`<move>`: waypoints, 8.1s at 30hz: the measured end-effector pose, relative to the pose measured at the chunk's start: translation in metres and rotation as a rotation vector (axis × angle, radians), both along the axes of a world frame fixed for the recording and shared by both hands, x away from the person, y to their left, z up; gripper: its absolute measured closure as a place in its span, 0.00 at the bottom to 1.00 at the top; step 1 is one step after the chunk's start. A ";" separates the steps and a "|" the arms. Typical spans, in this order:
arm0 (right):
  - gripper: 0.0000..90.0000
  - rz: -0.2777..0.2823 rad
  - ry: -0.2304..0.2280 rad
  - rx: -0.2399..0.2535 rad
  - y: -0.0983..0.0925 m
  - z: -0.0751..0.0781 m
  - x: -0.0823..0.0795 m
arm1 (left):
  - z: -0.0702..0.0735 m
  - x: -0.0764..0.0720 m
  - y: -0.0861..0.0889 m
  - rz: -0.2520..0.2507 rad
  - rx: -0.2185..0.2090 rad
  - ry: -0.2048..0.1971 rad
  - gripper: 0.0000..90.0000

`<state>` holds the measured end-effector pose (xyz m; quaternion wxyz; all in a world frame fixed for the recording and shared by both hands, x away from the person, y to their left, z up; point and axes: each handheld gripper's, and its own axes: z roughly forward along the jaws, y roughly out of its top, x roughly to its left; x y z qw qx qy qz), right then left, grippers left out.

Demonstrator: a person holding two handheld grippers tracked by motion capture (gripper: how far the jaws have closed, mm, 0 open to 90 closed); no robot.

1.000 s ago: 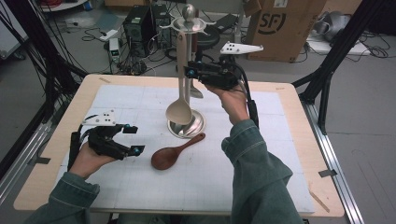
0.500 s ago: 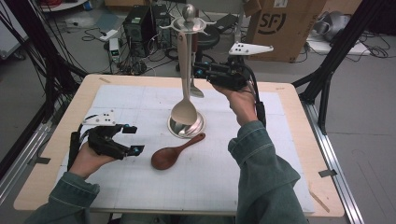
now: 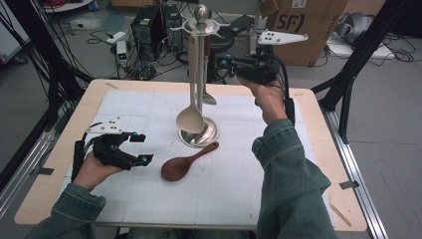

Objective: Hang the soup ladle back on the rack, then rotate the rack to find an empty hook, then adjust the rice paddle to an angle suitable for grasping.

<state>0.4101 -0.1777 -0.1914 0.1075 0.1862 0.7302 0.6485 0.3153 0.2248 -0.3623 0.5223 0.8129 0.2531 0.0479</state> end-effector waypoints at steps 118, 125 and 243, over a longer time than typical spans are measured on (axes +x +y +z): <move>0.99 0.040 -0.079 -0.013 0.046 0.036 -0.004 | 0.003 -0.004 0.004 0.010 -0.008 -0.011 0.17; 0.99 0.044 -0.074 -0.012 0.044 0.033 -0.005 | 0.003 -0.004 0.004 0.012 -0.010 -0.011 0.16; 0.00 -0.245 0.238 -0.167 -0.099 -0.216 -0.116 | -0.023 -0.003 -0.023 0.019 0.081 0.032 0.08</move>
